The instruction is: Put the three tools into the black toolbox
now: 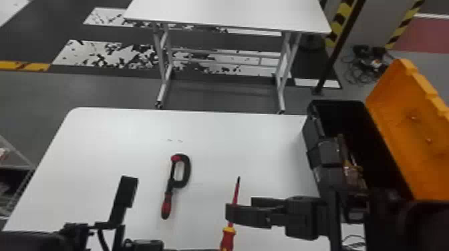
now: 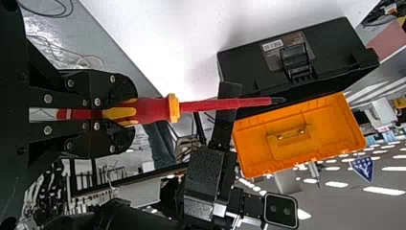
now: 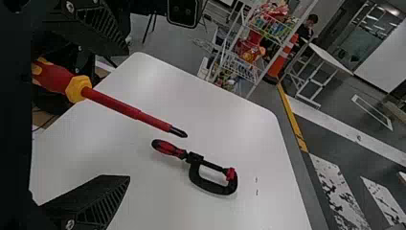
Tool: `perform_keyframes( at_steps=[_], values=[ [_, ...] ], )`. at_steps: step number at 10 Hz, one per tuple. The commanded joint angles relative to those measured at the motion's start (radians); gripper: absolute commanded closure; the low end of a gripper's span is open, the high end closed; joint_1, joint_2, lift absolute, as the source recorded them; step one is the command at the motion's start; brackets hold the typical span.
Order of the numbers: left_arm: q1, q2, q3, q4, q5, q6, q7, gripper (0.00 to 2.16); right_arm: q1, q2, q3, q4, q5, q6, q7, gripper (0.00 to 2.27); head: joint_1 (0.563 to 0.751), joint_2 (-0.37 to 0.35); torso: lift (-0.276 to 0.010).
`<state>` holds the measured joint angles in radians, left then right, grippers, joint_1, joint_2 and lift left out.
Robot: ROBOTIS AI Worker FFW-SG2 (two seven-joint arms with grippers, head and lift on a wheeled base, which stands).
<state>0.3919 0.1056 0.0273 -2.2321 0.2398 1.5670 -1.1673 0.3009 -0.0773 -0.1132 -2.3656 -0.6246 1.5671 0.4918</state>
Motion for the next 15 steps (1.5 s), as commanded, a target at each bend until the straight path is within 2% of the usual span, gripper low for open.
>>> perform_keyframes(
  at_steps=[1,3,4,5,7,11,12,13,14,15],
  values=[
    [-0.001,-0.001,-0.014,-0.003,-0.004,0.004,0.005,2.14,0.003,0.010,0.012,0.000,0.003,0.005,-0.001,0.16,0.695,-0.034,-0.051],
    [-0.001,0.000,-0.018,-0.006,-0.007,0.004,0.005,2.14,0.003,0.010,0.036,0.000,0.020,0.005,-0.002,0.63,0.695,-0.024,-0.051],
    [-0.001,0.000,-0.017,-0.004,-0.007,0.004,0.006,2.14,0.003,0.010,0.043,0.000,0.023,0.005,-0.009,1.86,0.695,-0.018,-0.051],
    [-0.001,0.000,-0.014,-0.004,-0.007,0.004,0.008,2.14,0.003,0.008,0.047,-0.001,0.034,0.005,-0.013,2.19,0.695,-0.013,-0.051],
    [-0.002,0.002,-0.007,-0.003,-0.019,0.004,0.012,2.14,0.004,-0.002,0.066,-0.009,0.086,0.003,0.014,2.24,0.695,-0.010,-0.051],
    [-0.001,0.002,0.019,-0.004,-0.017,0.004,0.008,2.13,0.000,-0.001,0.079,-0.009,0.098,-0.009,0.007,2.24,0.695,0.014,-0.051],
    [-0.001,0.002,0.025,-0.003,-0.014,0.004,-0.003,1.50,0.000,-0.001,0.079,-0.009,0.097,-0.009,0.005,2.24,0.695,0.019,-0.051],
    [-0.001,0.000,0.034,-0.003,-0.011,0.004,-0.020,0.09,0.001,-0.001,0.079,-0.009,0.097,-0.009,0.004,2.24,0.695,0.021,-0.051],
    [0.001,-0.001,0.045,-0.001,-0.004,0.004,-0.028,0.00,0.006,-0.001,0.073,-0.009,0.092,-0.009,0.005,2.24,0.695,0.024,-0.051],
    [0.005,-0.001,0.052,0.000,-0.004,0.004,-0.029,0.01,0.015,0.001,0.047,-0.027,0.089,-0.037,0.004,2.24,0.695,0.028,-0.051]
  ],
)
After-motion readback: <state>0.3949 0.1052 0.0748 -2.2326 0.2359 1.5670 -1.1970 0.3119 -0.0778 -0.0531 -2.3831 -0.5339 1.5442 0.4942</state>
